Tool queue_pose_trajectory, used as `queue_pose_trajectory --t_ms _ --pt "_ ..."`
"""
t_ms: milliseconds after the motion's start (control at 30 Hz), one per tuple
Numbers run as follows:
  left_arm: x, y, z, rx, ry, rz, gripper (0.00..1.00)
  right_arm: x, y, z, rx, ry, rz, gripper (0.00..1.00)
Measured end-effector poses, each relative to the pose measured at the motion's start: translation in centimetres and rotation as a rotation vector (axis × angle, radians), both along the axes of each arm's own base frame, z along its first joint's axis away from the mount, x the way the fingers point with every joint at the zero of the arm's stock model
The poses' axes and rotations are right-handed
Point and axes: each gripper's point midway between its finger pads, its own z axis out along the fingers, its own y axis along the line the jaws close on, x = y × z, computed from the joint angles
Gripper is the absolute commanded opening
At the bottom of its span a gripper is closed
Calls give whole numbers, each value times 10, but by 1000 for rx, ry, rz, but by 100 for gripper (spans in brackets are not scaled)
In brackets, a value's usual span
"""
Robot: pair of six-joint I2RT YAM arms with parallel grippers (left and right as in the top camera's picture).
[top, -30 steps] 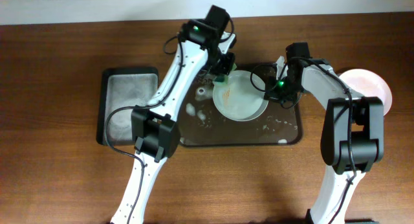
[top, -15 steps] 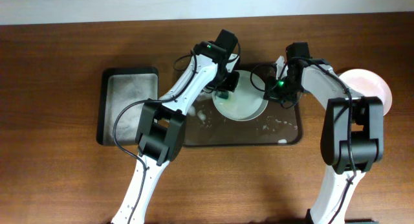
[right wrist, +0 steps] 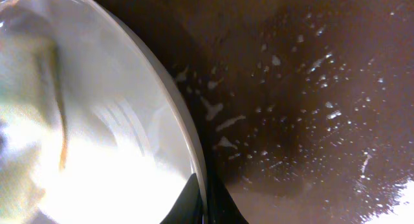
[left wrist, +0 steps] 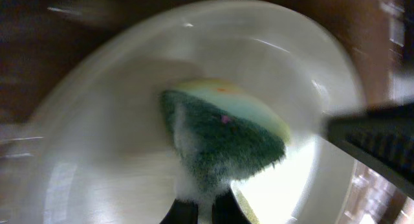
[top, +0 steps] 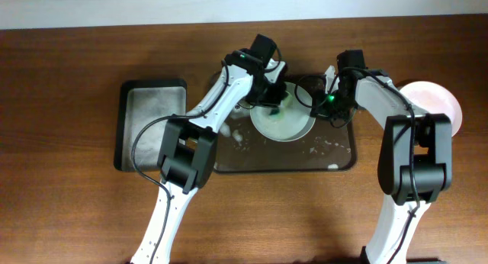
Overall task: Clean dirty plates on tray and stack at the side
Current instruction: 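Bring the sponge in the left gripper onto the held plate and scrub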
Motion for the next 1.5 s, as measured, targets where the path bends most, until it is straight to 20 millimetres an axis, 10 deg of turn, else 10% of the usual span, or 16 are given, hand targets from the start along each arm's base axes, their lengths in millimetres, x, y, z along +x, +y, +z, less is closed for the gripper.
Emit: queue_pose_trajectory --t_ms 333,733,1067,1500 --pt "11 46 -8 238 -46 121 0 2 6 0 9 -6 1 4" --pt "-30 0 8 -79 117 -98 0 2 6 0 9 -6 1 4" --pt "25 47 -7 243 -89 191 0 2 6 0 12 -7 2 4" --pt "-4 44 -4 183 40 100 0 1 12 0 23 -5 13 4"
